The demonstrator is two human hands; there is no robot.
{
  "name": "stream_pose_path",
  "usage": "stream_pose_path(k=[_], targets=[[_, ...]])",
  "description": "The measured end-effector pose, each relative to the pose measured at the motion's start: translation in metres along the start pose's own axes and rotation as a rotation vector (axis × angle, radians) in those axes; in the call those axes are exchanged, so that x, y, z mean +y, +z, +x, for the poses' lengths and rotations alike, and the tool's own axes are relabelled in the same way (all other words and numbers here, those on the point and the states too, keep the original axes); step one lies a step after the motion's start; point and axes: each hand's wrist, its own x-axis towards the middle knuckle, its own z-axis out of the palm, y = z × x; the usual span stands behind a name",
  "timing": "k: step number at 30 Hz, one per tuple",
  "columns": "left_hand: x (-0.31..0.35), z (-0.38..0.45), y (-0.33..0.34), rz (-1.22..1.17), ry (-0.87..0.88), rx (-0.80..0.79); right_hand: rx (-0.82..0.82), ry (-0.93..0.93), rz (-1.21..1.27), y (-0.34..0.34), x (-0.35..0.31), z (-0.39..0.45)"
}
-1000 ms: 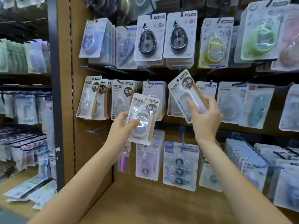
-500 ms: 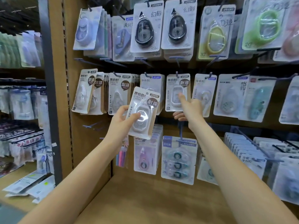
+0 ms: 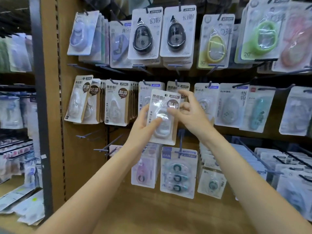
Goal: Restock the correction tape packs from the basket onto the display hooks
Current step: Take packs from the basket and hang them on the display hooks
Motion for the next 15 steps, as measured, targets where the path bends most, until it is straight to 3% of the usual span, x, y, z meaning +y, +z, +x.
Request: stream_pose_path(k=[3, 6, 15], targets=[[0.000, 0.002, 0.005, 0.058, 0.009, -0.067, 0.182, -0.204, -0.065, 0.000, 0.003, 0.006], [-0.001, 0.006, 0.003, 0.133, -0.021, -0.077, 0.331, -0.214, -0.097, -0.003, 0.002, 0.017], [-0.002, 0.015, 0.005, 0.233, -0.059, -0.127, 0.328, -0.015, -0.254, 0.001, 0.014, 0.038]])
